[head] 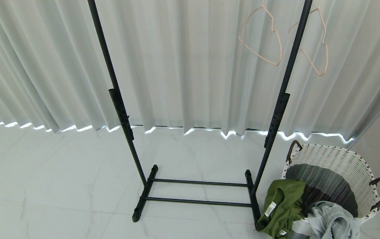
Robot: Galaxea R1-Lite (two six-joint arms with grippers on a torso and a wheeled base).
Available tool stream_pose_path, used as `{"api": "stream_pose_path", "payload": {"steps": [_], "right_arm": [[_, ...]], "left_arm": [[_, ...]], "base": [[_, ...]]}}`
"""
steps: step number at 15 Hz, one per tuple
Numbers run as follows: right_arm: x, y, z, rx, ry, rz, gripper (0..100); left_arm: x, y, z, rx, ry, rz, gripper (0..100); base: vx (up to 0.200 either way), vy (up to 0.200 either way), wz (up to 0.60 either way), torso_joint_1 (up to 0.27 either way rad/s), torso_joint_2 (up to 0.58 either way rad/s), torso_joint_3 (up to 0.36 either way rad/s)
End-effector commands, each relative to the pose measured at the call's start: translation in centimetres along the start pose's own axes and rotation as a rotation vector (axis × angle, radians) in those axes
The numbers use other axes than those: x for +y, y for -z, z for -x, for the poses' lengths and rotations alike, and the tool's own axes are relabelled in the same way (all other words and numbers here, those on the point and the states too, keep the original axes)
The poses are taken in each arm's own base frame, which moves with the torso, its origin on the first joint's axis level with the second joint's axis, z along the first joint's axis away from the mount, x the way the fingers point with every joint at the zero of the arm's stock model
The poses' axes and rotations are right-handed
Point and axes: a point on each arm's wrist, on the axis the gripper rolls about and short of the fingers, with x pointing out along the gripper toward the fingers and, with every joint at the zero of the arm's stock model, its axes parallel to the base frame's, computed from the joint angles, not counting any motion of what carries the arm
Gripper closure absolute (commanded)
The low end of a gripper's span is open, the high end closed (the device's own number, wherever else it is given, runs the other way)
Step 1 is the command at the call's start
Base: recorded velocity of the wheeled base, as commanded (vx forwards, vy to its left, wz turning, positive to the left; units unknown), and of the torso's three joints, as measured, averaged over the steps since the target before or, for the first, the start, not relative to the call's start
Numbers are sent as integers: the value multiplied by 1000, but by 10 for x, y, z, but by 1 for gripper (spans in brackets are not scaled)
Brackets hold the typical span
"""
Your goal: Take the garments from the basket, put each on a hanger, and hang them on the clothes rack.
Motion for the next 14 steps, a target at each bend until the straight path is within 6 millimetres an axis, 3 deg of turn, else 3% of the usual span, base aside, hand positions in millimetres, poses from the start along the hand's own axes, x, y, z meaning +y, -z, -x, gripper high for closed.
{"api": "stream_pose_path", "payload": {"steps": [1, 4, 11, 13, 14], "right_arm": [[0, 0, 0, 0, 1, 2, 0], [0, 0, 0, 2, 1, 0, 0], [0, -5, 1, -37, -14, 52, 0], [0, -60, 0, -50, -104, 60, 0], [0, -71, -4, -34, -118, 92, 0]], "left_arm": [[0, 0, 0, 0, -1, 0, 0], [0, 0, 0, 0, -1, -2, 0], [0, 0, 0, 0, 1, -11, 0], [0, 0, 0, 0, 1, -12, 0], [0, 0, 0, 0, 1, -14, 0]], "base": [[200, 0, 0, -51, 383, 325], [200, 0, 0, -28, 253, 212], [0, 0, 0, -2, 11, 6], [0, 0, 0, 0, 0, 0], [0, 0, 0, 0, 0, 0]]}}
